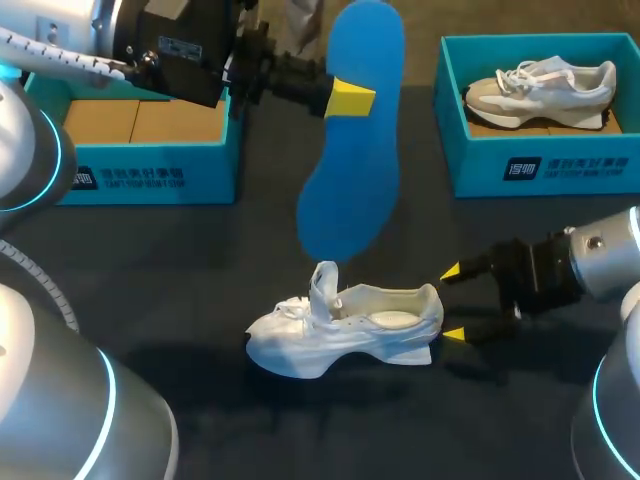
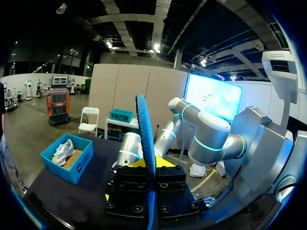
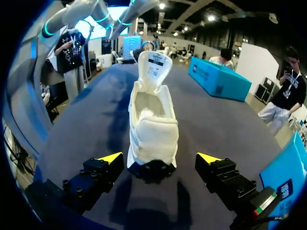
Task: Take the shoe out of the shoebox, open the shoe tongue, remove and reinsert the insole, then place the shoe into the shoebox
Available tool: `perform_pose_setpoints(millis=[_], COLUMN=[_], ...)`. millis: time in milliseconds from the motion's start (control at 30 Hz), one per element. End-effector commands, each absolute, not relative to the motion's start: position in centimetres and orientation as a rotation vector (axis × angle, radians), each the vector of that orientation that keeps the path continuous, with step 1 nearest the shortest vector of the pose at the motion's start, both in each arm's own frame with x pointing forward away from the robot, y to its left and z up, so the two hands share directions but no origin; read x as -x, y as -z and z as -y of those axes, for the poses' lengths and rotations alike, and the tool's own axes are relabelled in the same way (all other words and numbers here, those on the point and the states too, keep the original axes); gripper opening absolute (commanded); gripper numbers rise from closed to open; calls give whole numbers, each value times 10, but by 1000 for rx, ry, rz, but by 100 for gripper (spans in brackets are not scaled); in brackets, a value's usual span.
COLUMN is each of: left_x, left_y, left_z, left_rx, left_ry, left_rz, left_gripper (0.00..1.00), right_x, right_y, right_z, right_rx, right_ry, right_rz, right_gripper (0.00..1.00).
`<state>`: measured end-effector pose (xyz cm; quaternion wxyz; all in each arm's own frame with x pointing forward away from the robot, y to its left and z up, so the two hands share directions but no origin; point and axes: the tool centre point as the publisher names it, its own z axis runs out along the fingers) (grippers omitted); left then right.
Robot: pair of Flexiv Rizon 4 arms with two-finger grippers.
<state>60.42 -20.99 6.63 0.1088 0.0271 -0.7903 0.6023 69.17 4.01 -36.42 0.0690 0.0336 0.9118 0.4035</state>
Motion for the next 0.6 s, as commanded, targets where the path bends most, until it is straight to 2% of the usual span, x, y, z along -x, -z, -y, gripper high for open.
perform_pose_setpoints(millis=[33,600], left_x=[-604,-604], left_y=[-65,-65], left_z=[210,210], left_rx=[-81,-81], left_ry=[-1771,-1771], left_rz=[2325,2325], left_gripper=[0,0], right_x=[-688,-683], right_y=[348,337], right_z=[-39,-57], right_rx=[-147,-136], right_ry=[-876,-280], right_rz=[-2855,-2936], right_gripper=[100,100])
